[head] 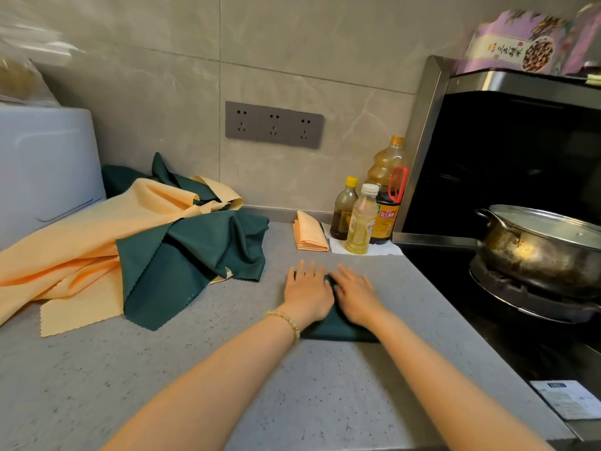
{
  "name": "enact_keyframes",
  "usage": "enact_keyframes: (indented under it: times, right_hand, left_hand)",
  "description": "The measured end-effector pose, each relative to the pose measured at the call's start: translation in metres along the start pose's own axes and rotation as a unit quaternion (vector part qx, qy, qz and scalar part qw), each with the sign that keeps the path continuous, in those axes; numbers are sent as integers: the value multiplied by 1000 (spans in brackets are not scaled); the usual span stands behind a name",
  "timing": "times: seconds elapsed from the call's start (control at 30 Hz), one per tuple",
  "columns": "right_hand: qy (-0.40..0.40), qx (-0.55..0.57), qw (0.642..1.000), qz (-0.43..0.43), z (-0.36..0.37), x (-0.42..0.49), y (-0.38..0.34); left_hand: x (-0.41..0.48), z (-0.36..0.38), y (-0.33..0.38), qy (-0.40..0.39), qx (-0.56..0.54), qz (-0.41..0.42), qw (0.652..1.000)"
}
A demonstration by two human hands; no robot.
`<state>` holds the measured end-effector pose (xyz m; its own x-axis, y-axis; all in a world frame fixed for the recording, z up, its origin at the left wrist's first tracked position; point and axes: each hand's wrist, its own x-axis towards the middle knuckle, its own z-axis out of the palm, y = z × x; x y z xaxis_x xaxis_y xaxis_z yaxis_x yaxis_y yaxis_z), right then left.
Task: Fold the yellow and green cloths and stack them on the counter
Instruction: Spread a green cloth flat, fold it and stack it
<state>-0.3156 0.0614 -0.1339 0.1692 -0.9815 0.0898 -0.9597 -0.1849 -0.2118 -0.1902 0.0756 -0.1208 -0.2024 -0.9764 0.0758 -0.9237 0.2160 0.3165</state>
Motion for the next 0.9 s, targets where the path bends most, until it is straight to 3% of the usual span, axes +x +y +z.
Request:
enact_keyframes:
  times: [0.5,0.9]
  right_hand:
    - [-33,-4,999,-35,22,-64,-30]
    - [-52,6,999,5,8,-55,13]
  left_hand:
    - [-69,22,-27,-37,101,-34,994]
    - [-71,17,-35,-67,63,5,996]
